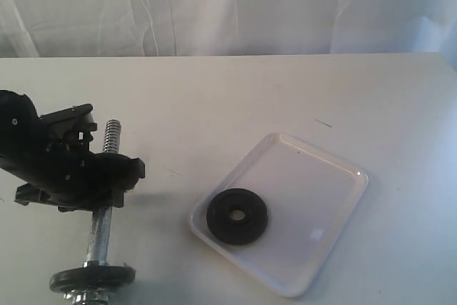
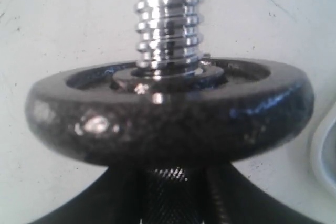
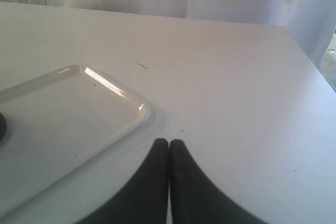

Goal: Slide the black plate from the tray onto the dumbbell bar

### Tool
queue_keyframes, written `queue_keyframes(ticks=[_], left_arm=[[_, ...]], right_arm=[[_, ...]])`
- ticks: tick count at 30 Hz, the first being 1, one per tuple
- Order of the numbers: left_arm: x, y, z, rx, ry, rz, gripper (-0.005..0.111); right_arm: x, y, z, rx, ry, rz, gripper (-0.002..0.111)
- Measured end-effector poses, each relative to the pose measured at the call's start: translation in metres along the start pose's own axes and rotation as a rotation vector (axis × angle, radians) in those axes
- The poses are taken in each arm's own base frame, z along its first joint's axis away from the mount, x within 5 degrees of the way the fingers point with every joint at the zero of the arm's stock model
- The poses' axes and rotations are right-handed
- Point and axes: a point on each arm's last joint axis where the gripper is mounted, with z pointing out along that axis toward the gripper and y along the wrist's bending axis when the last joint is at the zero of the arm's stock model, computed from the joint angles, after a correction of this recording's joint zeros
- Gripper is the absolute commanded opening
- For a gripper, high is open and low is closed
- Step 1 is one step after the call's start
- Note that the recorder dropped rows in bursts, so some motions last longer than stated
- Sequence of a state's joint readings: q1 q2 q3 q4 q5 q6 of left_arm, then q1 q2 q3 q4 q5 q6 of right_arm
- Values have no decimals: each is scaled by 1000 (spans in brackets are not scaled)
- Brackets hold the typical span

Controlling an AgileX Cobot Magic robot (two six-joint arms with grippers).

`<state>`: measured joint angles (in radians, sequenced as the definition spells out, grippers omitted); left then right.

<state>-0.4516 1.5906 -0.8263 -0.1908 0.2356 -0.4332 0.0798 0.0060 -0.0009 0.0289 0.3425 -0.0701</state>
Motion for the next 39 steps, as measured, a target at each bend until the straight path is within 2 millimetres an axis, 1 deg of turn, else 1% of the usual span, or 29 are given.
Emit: queue_keyframes(ticks=[4,14,21,25,39], left_arm=[[0,0,-1,2,-4,116,0],[1,1,-5,-8,4,549,0],[1,1,-5,-9,8,738,0],[1,1,-5,-10,8,778,0],[1,1,-5,-11,8,784,0]], right_arm=[[0,0,0,0,0,0,0],[0,0,0,0,0,0,0],[0,0,0,0,0,0,0],[0,0,0,0,0,0,0],[0,0,0,0,0,0,0]])
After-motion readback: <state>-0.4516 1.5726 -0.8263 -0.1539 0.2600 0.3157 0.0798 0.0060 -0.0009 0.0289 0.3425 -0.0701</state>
